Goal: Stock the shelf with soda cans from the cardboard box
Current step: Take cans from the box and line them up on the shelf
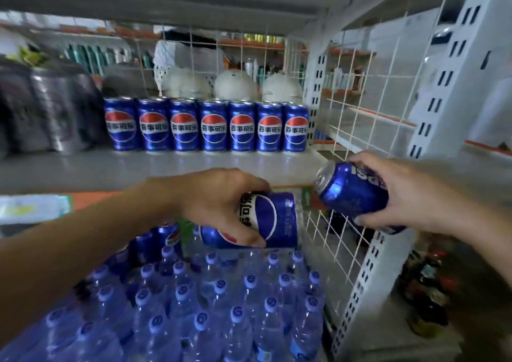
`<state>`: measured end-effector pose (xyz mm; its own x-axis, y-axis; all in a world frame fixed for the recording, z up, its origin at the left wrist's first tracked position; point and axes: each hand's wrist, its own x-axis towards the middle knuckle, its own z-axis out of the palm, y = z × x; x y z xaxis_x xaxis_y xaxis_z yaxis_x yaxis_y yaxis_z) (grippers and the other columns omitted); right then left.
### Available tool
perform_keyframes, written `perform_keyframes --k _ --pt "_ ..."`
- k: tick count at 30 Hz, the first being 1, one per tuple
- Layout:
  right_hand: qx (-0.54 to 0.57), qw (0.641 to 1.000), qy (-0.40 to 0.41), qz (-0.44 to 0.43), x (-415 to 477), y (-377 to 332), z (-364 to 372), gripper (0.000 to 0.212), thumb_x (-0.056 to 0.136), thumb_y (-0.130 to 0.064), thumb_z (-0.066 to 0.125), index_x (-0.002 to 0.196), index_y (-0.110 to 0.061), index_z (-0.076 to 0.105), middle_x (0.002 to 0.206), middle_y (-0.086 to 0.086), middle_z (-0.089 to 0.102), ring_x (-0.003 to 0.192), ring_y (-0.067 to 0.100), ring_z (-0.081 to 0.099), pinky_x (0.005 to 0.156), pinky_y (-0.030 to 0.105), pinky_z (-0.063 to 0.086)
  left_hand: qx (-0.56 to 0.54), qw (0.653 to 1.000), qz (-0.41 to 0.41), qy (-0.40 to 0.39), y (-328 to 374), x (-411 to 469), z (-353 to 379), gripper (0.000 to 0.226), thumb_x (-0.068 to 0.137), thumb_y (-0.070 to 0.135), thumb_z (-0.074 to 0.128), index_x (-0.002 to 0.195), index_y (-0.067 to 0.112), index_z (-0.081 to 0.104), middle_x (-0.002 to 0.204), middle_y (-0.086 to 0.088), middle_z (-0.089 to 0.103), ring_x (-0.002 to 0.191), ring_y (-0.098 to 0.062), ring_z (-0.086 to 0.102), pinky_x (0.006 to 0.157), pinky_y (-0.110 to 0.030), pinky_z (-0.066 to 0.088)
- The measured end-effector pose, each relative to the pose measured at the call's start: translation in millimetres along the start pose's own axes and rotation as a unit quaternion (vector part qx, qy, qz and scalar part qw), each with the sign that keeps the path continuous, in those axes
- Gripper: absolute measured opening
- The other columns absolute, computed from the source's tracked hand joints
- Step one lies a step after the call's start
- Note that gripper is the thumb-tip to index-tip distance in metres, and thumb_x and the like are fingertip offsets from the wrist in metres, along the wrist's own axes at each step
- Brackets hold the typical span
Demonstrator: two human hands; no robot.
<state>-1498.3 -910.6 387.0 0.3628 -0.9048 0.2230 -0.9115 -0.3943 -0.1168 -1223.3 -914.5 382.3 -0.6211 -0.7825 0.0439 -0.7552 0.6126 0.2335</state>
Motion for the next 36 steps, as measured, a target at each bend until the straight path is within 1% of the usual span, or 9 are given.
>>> perform_keyframes --k 4,7,10,18,22,25,29,32,36 --pt "-0.043 0.999 0.024 -0.020 37 -15 -16 0.085 0.062 -0.034 0.083 0.130 -0.035 0.032 0.106 -0.008 0.058 0.076 0.010 0.059 0.062 0.022 0.046 0.001 0.996 -0.053 0.073 -21 -17 -26 0.065 0.065 0.048 0.079 0.118 0.027 0.050 0.088 0.023 0.053 0.079 0.008 0.054 0.067 -0.008 0.047" --pt "-0.084 0.995 0.039 -0.030 68 -26 -15 0.088 0.064 -0.040 0.080 0.136 -0.036 0.029 0.123 -0.004 0.058 0.093 0.020 0.060 0.074 0.028 0.048 0.021 0.989 -0.103 0.107 -41 -31 -34 0.070 0.067 0.050 0.075 0.126 0.026 0.046 0.098 0.018 0.054 0.087 -0.002 0.057 0.076 -0.018 0.050" --pt "-0.051 0.996 0.038 -0.056 98 -38 -6 0.086 0.065 -0.034 0.080 0.137 -0.033 0.033 0.129 -0.002 0.054 0.101 0.021 0.056 0.080 0.032 0.048 0.021 0.980 -0.133 0.150 -59 -43 -39 0.075 0.065 0.051 0.074 0.129 0.024 0.045 0.106 0.014 0.054 0.095 -0.007 0.056 0.078 -0.021 0.050" --pt "0.003 0.996 -0.016 -0.083 152 -69 28 0.086 0.067 -0.026 0.081 0.138 -0.034 0.033 0.134 -0.002 0.050 0.109 0.022 0.055 0.085 0.036 0.049 0.001 0.944 -0.232 0.234 -102 -61 -41 0.077 0.069 0.040 0.077 0.135 0.023 0.040 0.106 0.009 0.055 0.091 -0.010 0.054 0.079 -0.024 0.048" --pt "-0.010 0.996 -0.029 -0.080 162 -74 40 0.085 0.068 -0.022 0.079 0.138 -0.035 0.033 0.129 -0.002 0.053 0.102 0.021 0.058 0.080 0.037 0.053 -0.010 0.937 -0.231 0.261 -110 -65 -42 0.100 0.049 0.067 0.067 0.135 0.025 0.040 0.101 0.012 0.052 0.090 -0.012 0.055 0.075 -0.023 0.046" --pt "-0.012 0.996 -0.035 -0.076 165 -82 44 0.084 0.070 -0.019 0.077 0.141 -0.031 0.033 0.136 -0.001 0.049 0.114 0.022 0.054 0.090 0.039 0.049 -0.049 0.934 -0.214 0.283 -116 -72 -44 0.089 0.059 0.056 0.075 0.134 0.024 0.040 0.100 0.013 0.055 0.089 -0.010 0.058 0.074 -0.024 0.050" --pt "-0.026 0.995 -0.025 -0.092 163 -86 42 0.088 0.071 -0.020 0.078 0.145 -0.026 0.030 0.146 -0.002 0.041 0.129 0.020 0.043 0.105 0.035 0.038 -0.083 0.930 -0.187 0.304 -118 -75 -47 0.093 0.052 0.061 0.069 0.131 0.020 0.043 0.094 0.019 0.055 0.083 -0.001 0.058 0.069 -0.016 0.046" --pt "0.052 0.992 -0.014 -0.114 158 -94 38 0.096 0.072 -0.023 0.080 0.148 -0.028 0.022 0.153 -0.004 0.029 0.138 0.016 0.031 0.109 0.030 0.029 -0.094 0.929 -0.180 0.310 -115 -70 -45 0.093 0.049 0.064 0.067 0.128 0.021 0.043 0.096 0.018 0.055 0.088 -0.007 0.059 0.076 -0.022 0.049" --pt "0.234 0.961 -0.002 -0.144 157 -115 30 0.096 0.063 -0.041 0.080 0.144 -0.036 0.028 0.150 -0.008 0.033 0.137 0.013 0.032 0.109 0.030 0.029 -0.097 0.934 -0.164 0.303 -113 -58 -41 0.095 0.049 0.065 0.065 0.130 0.020 0.043 0.105 0.009 0.061 0.096 -0.013 0.062 0.083 -0.036 0.054"
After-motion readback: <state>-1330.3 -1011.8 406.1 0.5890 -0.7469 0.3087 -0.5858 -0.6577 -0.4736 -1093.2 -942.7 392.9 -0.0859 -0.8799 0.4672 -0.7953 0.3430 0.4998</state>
